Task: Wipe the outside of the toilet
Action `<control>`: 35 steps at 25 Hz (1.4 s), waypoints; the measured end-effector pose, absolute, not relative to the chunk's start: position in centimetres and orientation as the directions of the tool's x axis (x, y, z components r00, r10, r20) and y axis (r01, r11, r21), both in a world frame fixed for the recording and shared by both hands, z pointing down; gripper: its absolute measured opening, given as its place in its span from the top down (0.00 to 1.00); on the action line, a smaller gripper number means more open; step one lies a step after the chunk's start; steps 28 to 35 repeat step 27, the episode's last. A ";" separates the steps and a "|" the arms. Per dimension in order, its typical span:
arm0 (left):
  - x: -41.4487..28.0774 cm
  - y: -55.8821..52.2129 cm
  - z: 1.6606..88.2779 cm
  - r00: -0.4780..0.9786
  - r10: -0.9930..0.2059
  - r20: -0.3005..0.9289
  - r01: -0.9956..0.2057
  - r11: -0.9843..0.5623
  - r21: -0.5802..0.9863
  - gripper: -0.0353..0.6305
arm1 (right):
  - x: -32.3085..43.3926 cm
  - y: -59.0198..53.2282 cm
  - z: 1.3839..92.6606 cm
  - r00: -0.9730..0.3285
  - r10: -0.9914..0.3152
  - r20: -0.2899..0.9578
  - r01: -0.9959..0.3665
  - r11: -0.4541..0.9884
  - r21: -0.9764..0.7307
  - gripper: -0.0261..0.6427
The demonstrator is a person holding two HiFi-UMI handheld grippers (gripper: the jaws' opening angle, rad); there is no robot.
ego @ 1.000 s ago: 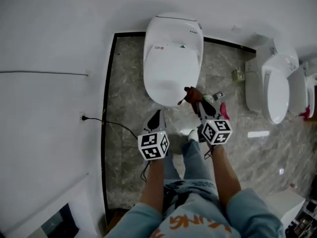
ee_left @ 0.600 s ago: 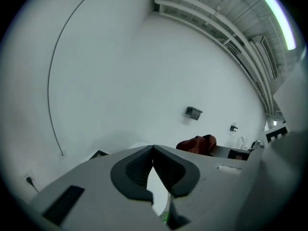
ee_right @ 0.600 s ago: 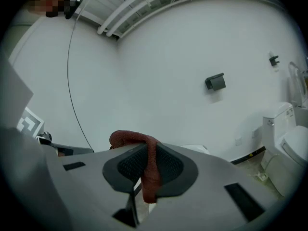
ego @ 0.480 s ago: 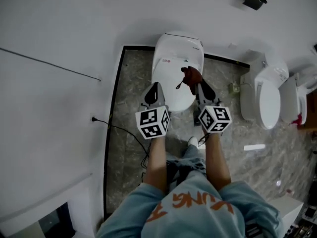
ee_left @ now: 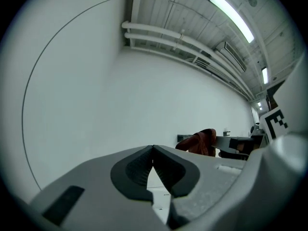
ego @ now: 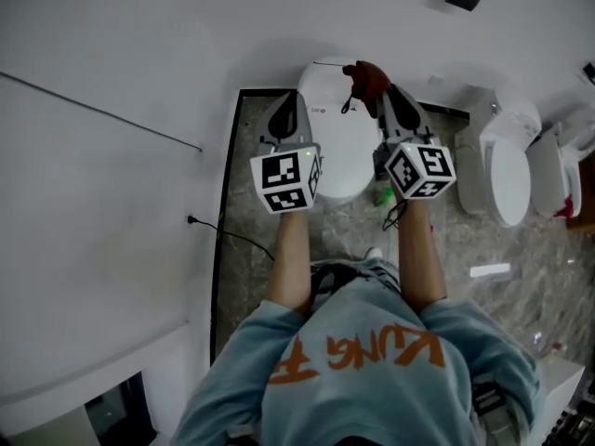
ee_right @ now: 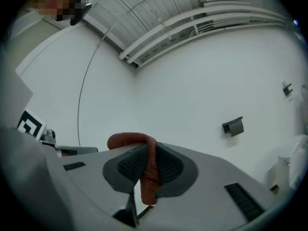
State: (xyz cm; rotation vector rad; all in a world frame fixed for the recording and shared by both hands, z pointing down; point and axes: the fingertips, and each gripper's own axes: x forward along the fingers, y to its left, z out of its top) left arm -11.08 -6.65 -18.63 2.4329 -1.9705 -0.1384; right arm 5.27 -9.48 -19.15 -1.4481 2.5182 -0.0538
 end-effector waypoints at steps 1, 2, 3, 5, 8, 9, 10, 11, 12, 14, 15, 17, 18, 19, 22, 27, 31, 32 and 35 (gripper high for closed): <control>-11.3 -6.6 -19.0 0.204 -0.976 -0.074 -0.977 -0.208 0.054 0.96 | 5.2 -9.5 -19.4 -0.477 -0.859 -0.188 -0.850 0.505 -0.149 0.89; -11.5 -6.5 -19.1 0.203 -0.976 -0.081 -0.977 -0.207 0.049 0.96 | 5.0 -9.5 -19.5 -0.471 -0.862 -0.184 -0.856 0.498 -0.140 0.89; -11.7 -6.5 -19.1 0.200 -0.976 -0.083 -0.978 -0.205 0.047 0.96 | 4.8 -9.6 -19.4 -0.466 -0.867 -0.175 -0.863 0.489 -0.123 0.89; -12.0 -6.6 -19.0 0.193 -0.978 -0.083 -0.979 -0.197 0.048 0.96 | 4.5 -9.7 -19.2 -0.461 -0.873 -0.159 -0.874 0.478 -0.091 0.89; -12.6 -6.9 -19.0 0.178 -0.980 -0.087 -0.982 -0.182 0.049 0.96 | 4.4 -9.9 -19.2 -0.462 -0.875 -0.147 -0.881 0.472 -0.038 0.89; -12.7 -7.0 -19.0 0.173 -0.981 -0.088 -0.983 -0.178 0.049 0.96 | 4.4 -10.0 -19.2 -0.461 -0.876 -0.142 -0.883 0.469 -0.023 0.89; -12.9 -7.0 -18.9 0.169 -0.982 -0.087 -0.984 -0.174 0.049 0.96 | 4.4 -10.0 -19.2 -0.460 -0.877 -0.137 -0.885 0.466 -0.012 0.89; -13.1 -7.1 -18.8 0.165 -0.983 -0.084 -0.984 -0.170 0.049 0.96 | 4.4 -10.1 -19.1 -0.458 -0.879 -0.133 -0.887 0.463 -0.004 0.89; -13.2 -7.2 -18.6 0.162 -0.984 -0.079 -0.985 -0.166 0.050 0.96 | 4.4 -10.2 -19.1 -0.457 -0.881 -0.127 -0.888 0.460 0.003 0.89; -13.4 -7.4 -18.3 0.155 -0.985 -0.070 -0.986 -0.159 0.051 0.96 | 4.4 -10.5 -18.9 -0.456 -0.882 -0.118 -0.889 0.457 0.014 0.89; -13.5 -7.5 -18.1 0.152 -0.986 -0.065 -0.987 -0.156 0.050 0.96 | 4.4 -10.6 -18.8 -0.456 -0.882 -0.114 -0.889 0.458 0.015 0.89; -13.4 -7.6 -17.9 0.151 -0.987 -0.057 -0.987 -0.154 0.047 0.96 | 4.4 -10.8 -18.6 -0.458 -0.882 -0.109 -0.888 0.460 0.013 0.89; -13.3 -7.7 -17.8 0.152 -0.987 -0.055 -0.987 -0.155 0.047 0.96 | 4.5 -10.9 -18.5 -0.459 -0.882 -0.107 -0.887 0.461 0.013 0.89; -13.3 -7.8 -17.8 0.152 -0.987 -0.054 -0.987 -0.155 0.047 0.96 | 4.5 -11.0 -18.5 -0.461 -0.881 -0.106 -0.887 0.462 0.013 0.89; -13.3 -7.9 -17.5 0.149 -0.988 -0.045 -0.987 -0.151 0.047 0.96 | 4.4 -11.0 -18.5 -0.467 -0.878 -0.105 -0.884 0.468 0.016 0.89; -13.5 -7.8 -17.0 0.144 -0.989 -0.033 -0.988 -0.146 0.048 0.96 | 4.5 -10.9 -18.2 -0.469 -0.877 -0.101 -0.882 0.470 0.016 0.89; -13.5 -7.8 -17.0 0.144 -0.989 -0.033 -0.988 -0.146 0.048 0.96 | 4.5 -10.9 -18.2 -0.469 -0.877 -0.101 -0.882 0.470 0.016 0.89; -13.5 -7.8 -17.0 0.144 -0.989 -0.033 -0.988 -0.146 0.048 0.96 | 4.5 -10.9 -18.2 -0.469 -0.877 -0.101 -0.882 0.470 0.016 0.89; -13.5 -7.8 -17.0 0.144 -0.989 -0.033 -0.988 -0.146 0.048 0.96 | 4.5 -10.9 -18.2 -0.469 -0.877 -0.101 -0.882 0.470 0.016 0.89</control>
